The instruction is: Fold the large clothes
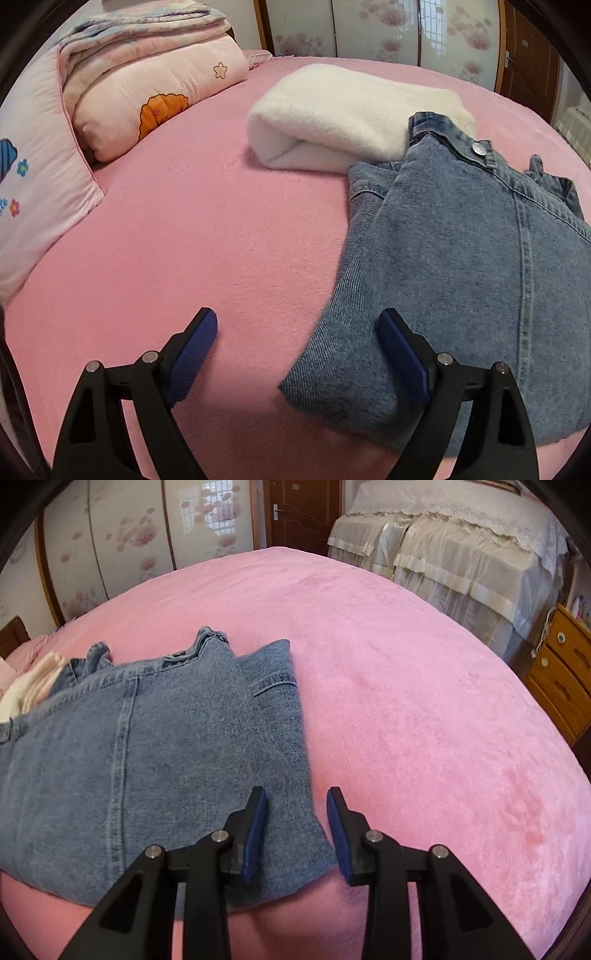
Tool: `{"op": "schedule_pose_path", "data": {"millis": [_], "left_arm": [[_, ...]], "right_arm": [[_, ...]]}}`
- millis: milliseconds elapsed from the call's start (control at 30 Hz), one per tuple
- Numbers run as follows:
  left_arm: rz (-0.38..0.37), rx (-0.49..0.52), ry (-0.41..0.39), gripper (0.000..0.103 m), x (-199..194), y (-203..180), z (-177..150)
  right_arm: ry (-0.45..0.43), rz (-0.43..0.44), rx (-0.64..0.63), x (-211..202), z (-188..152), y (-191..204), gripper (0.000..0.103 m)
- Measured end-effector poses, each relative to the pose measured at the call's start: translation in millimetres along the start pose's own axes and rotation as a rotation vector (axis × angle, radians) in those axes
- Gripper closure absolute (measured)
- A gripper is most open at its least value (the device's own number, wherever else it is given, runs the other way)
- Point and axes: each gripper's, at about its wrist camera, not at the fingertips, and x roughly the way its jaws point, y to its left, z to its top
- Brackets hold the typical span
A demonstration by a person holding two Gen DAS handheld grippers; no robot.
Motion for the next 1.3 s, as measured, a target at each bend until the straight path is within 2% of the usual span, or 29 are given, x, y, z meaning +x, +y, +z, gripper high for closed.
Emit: {"op": "schedule_pose_path", "data": {"millis": [167,467,600,867,1067,1133,1300], "left_arm": [[-0.034,0.022,0.012,0.014,-28.9,3.2,6.1],[-0.125,0.042,0.024,0.014,-103.4,4.4,2.6],[-0.203,0.019,0.068,0.014,-131.7,9.9,-0.3],[-0.339,-0.003,0.101,0.014,-180.9,16.0,-19.9],[-0.489,-0.065,0.111,0.014,-182.1,12.6,-48.1],[-0.533,-0.097,0.118,0.014,-172.1,10.3,-56.2],[-0.721,-0.186,0.180,0.014,-124.7,2.6,-80.6]], "right_arm": [[-0.002,0.034,0.007,-28.9,2.3,5.6,0.068],[-0.069,0.097,-0.057,-104.3,0.4,32.3,0.056],[-0.100,0.135,-0.093,-138.0,-6.1,46.3,0.052],[-0.152,0.238,-0.131,-193.5,-30.2,74.3,0.045],[-0.186,0.289,-0.139,-205.1,-50.4,92.2,0.039],[-0.202,0.311,-0.136,-202.2,-58.4,98.0,0.039],[-0.183,0.341,-0.149,-180.1,-74.7,114.4,0.039]]}}
